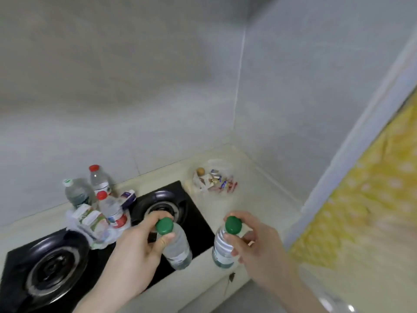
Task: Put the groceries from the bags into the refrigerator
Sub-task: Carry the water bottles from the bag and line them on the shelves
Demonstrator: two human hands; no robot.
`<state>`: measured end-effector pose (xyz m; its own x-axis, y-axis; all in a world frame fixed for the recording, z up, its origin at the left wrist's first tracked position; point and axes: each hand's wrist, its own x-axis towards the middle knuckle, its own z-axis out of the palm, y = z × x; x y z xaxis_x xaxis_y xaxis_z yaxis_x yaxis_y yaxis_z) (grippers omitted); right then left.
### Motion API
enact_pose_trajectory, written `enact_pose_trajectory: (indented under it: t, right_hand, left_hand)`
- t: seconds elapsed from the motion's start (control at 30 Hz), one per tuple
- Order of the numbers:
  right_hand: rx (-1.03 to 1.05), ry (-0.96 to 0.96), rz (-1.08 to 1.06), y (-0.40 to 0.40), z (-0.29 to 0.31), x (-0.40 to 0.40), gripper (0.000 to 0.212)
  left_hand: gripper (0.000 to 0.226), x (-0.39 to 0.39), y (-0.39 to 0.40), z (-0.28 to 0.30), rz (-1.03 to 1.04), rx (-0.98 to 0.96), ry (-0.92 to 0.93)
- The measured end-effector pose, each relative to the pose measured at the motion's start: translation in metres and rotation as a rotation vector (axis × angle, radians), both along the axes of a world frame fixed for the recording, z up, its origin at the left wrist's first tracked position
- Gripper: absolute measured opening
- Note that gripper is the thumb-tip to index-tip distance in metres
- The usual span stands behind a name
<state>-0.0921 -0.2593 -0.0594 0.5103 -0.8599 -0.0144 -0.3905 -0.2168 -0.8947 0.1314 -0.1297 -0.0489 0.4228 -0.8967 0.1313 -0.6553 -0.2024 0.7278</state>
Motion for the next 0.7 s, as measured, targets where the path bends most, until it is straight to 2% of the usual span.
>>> enact_pose_trajectory:
  t: [0.2, 0.4, 0.7]
  right_hand:
    - [0.003, -0.019, -0.304, -0.018, 0.011, -0.138, 0.034]
    - [-0.033, -0.024, -0.677, -0.007, 0.018, -0.264, 0.032]
    - [-0.118, 0.036, -1.231, 0.033, 0.037, -0.405, 0.028]
  left_hand:
    - [0.025, -0.116, -0.089, 0.009, -0.244, 0.012, 0.001]
    - [0.025, -0.242, -0.173, 0.020, -0.585, 0.047, 0.004]
    - [0.036, -0.440, -0.255, 0.028, -1.110, 0.009, 0.057]
